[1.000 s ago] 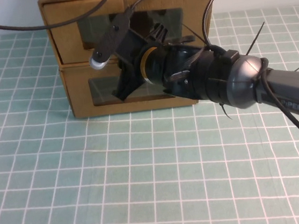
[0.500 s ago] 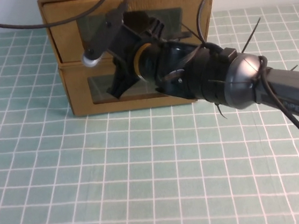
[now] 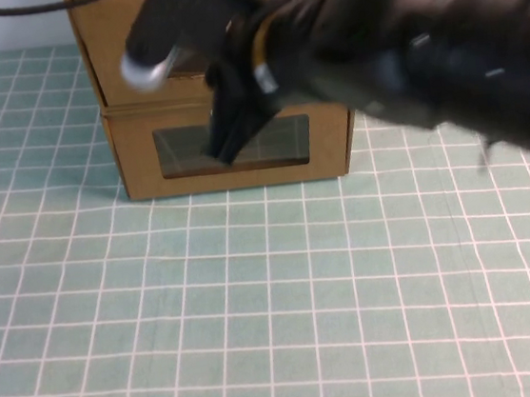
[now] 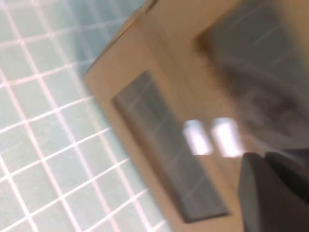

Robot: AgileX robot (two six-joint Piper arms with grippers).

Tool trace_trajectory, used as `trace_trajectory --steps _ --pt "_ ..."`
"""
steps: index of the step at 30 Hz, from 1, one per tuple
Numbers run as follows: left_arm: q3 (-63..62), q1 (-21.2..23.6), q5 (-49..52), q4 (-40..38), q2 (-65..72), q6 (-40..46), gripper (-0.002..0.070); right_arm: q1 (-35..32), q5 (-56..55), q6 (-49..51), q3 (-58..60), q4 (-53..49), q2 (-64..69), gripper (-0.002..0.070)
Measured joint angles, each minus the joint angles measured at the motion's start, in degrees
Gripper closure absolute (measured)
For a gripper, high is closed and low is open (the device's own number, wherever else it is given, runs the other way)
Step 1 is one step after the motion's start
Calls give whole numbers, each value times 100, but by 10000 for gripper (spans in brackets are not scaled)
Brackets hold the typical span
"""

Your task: Close the shoe box

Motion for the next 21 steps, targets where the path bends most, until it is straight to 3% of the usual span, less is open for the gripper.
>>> trace_trajectory --steps 5,13,17,21 --pt "0 0 315 667 -639 0 680 -449 169 336 0 104 -806 690" --pt "770 0 403 888 -1931 214 680 -2503 417 1084 129 1314 -1854 690" --pt "1635 0 210 1055 -2773 479 680 -3339 -15 1215 870 1739 -2510 690" --pt "2768 0 -213 1220 -3691 681 680 -3762 -627 1264 2032 1824 -3336 690"
